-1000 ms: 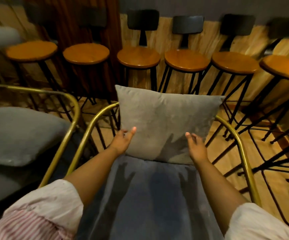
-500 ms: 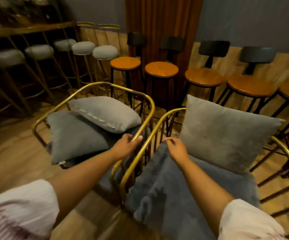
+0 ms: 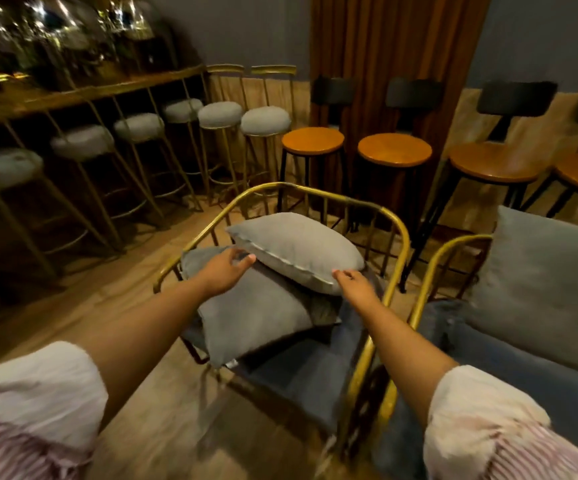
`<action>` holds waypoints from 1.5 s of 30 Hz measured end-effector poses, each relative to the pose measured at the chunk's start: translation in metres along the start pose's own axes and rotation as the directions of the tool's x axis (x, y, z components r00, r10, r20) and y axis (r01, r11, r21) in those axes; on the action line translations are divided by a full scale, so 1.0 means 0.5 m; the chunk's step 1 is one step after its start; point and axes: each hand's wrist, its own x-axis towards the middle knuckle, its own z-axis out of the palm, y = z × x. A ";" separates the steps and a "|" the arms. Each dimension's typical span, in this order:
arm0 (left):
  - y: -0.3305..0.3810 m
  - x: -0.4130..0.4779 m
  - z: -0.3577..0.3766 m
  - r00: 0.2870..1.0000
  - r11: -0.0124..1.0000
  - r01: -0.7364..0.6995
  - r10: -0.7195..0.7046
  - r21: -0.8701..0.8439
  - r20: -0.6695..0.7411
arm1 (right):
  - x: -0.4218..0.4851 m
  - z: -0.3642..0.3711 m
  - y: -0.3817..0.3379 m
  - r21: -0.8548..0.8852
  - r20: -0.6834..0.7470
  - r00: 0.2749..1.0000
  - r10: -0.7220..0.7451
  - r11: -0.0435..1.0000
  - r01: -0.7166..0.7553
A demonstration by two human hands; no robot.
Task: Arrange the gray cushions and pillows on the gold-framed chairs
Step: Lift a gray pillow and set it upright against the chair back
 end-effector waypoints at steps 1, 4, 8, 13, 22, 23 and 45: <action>-0.014 0.028 -0.023 1.000 1.000 0.009 -0.009 -0.005 -0.001 | 0.016 0.024 -0.009 0.017 -0.004 0.999 0.037 0.999 -0.037; -0.039 0.116 -0.065 0.999 0.999 0.042 -0.042 -0.032 0.006 | 0.074 0.063 -0.026 0.023 -0.019 0.993 0.118 0.993 -0.118; -0.050 0.252 -0.073 0.998 0.996 0.055 -0.053 -0.067 0.025 | 0.187 0.058 -0.033 0.037 -0.095 0.977 0.188 0.982 -0.186; -0.050 0.470 -0.039 0.991 0.991 0.121 -0.118 -0.052 0.069 | 0.360 0.027 -0.007 0.094 -0.118 0.940 0.319 0.946 -0.309; -0.083 0.867 0.072 0.948 0.950 0.300 -0.286 -0.091 0.141 | 0.661 0.044 0.073 0.226 -0.086 0.810 0.581 0.803 -0.552; -0.092 0.901 0.088 0.937 0.941 0.331 -0.318 -0.075 0.141 | 0.685 0.046 0.080 0.226 -0.083 0.800 0.594 0.793 -0.565; -0.208 0.941 0.079 0.930 0.921 0.345 -0.310 -0.179 0.196 | 0.641 0.060 0.127 0.587 0.004 0.859 0.513 0.694 -0.417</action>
